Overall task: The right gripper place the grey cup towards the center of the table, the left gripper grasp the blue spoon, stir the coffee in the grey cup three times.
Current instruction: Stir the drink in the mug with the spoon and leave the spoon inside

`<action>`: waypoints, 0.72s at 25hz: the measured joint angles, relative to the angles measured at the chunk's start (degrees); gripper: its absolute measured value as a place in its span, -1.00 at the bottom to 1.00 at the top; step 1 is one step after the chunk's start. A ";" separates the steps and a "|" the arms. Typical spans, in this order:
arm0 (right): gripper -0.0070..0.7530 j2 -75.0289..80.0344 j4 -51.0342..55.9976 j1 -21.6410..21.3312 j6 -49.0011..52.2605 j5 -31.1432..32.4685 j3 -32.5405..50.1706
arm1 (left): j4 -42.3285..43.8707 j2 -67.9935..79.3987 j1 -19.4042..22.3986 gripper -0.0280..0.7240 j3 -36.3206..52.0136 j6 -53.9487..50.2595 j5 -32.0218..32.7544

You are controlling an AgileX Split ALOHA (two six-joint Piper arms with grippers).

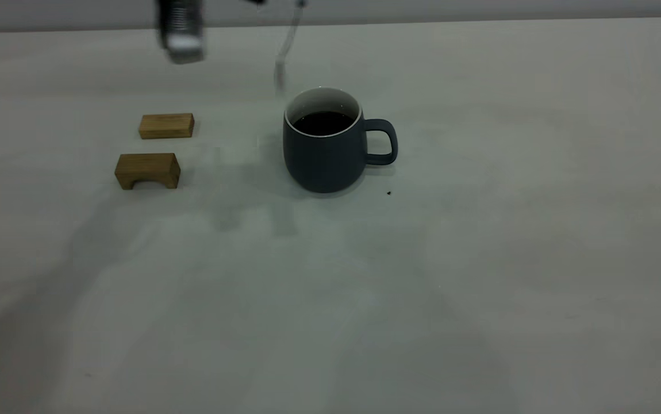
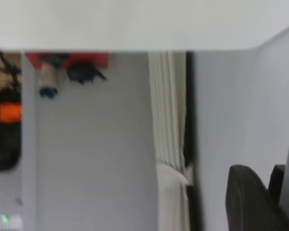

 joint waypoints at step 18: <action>0.41 0.00 0.00 0.00 0.00 0.05 0.00 | -11.30 17.54 -0.76 -0.57 -10.34 8.04 2.99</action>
